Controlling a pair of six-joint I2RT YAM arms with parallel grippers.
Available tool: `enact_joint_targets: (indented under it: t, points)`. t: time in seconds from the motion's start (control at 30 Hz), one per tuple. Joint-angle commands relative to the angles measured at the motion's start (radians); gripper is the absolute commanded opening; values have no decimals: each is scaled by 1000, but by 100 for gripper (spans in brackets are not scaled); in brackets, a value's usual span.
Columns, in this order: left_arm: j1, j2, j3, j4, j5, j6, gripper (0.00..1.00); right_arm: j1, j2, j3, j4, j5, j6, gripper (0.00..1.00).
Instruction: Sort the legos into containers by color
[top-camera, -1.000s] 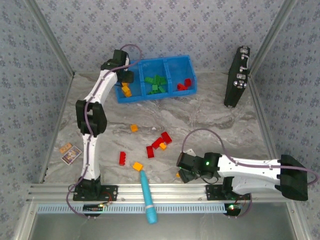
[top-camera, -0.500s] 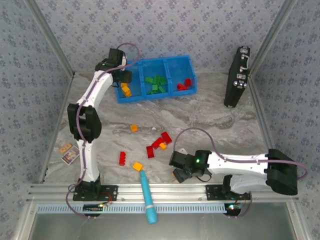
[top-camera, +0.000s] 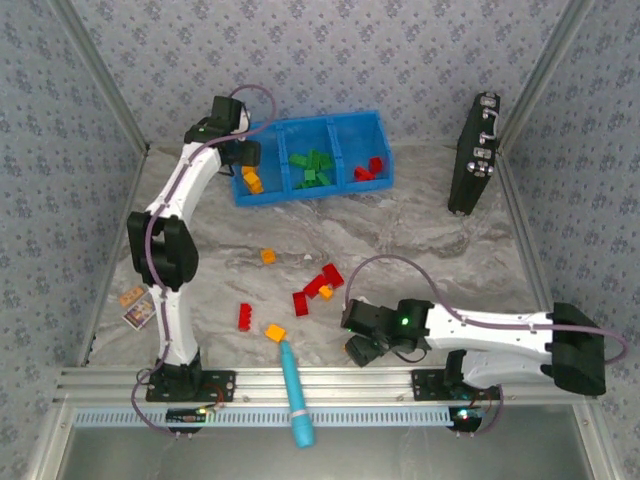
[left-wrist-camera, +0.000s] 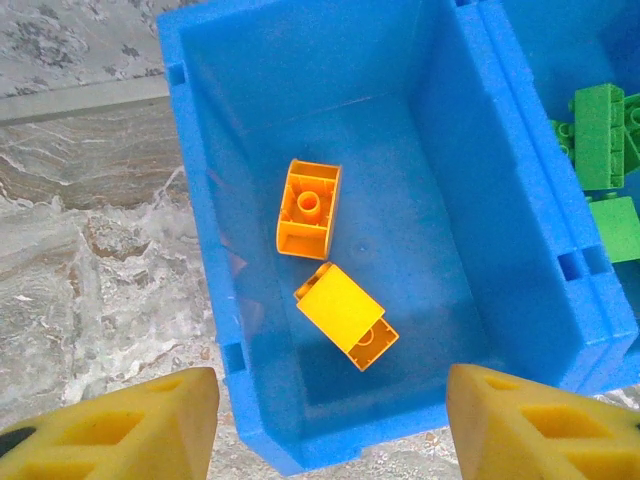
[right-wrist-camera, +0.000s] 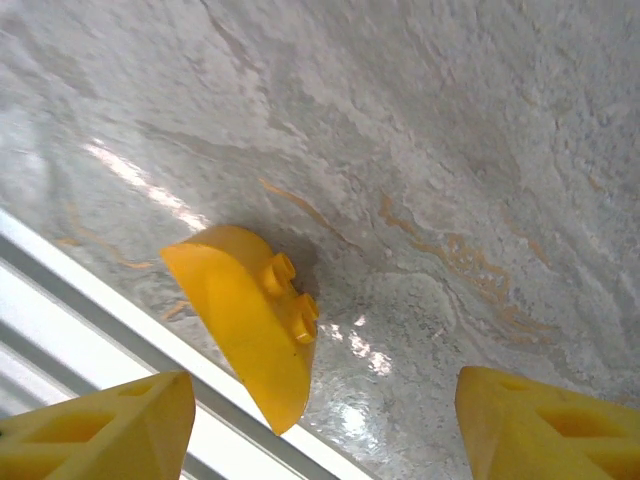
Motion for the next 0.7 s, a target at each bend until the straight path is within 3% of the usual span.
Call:
enact_joint_targets:
  t: [0.0,0.5,0.67]
  points:
    - [5,-62,-10,15,2,16,63,-14,-34,11,-36,-33,-41,71]
    - [6,-131,-58,18,-10,35,63,-4,181,63,-33,-79,-112,74]
    - [7,-155,-63,-5,28,25,63,0,231,75,-42,-53,-104,69]
